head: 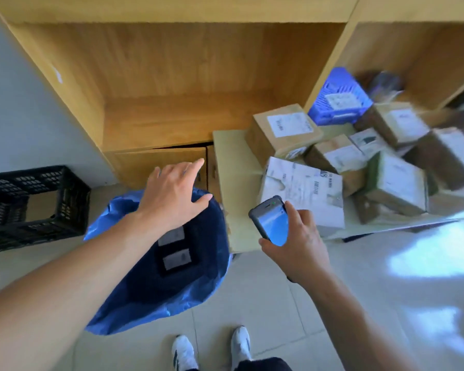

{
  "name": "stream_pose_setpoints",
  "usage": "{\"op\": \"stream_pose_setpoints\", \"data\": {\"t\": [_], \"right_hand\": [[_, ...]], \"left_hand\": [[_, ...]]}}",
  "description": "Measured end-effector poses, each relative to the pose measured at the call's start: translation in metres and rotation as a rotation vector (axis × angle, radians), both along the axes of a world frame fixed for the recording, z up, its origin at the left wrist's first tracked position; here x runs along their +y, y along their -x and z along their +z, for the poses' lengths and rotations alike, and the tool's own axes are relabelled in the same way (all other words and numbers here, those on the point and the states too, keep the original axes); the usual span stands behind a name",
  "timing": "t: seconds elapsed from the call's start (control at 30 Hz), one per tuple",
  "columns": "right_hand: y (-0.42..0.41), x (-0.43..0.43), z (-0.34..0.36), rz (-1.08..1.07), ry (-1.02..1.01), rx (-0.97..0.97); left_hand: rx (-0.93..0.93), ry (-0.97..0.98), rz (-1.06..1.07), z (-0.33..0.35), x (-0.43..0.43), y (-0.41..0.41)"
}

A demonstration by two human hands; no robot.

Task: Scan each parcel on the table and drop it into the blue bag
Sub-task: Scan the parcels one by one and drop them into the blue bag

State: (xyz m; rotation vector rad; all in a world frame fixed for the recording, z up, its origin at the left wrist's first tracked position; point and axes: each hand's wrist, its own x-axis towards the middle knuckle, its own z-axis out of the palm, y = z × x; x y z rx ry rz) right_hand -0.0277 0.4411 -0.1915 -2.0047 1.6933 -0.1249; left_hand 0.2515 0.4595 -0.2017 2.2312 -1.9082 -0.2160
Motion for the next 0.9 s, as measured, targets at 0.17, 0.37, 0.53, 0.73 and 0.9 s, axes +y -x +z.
{"op": "stream_pose_setpoints", "data": {"t": [0.17, 0.37, 0.53, 0.73, 0.9], "right_hand": [[0.066, -0.012, -0.011, -0.124, -0.01, 0.001], [0.136, -0.056, -0.038, -0.157, -0.057, -0.008], [0.198, -0.106, -0.065, -0.146, -0.086, 0.017], [0.239, -0.139, -0.087, -0.137, -0.117, 0.015], [0.238, -0.151, -0.091, -0.086, -0.139, -0.067]], "left_hand": [[0.038, -0.019, -0.117, -0.006, -0.042, 0.073], [0.072, -0.149, -0.131, -0.046, -0.082, 0.143], [-0.001, -0.233, -0.198, -0.096, -0.124, 0.194], [-0.162, -0.273, -0.224, -0.139, -0.136, 0.215], [-0.118, -0.317, -0.111, -0.144, -0.138, 0.201]]}}
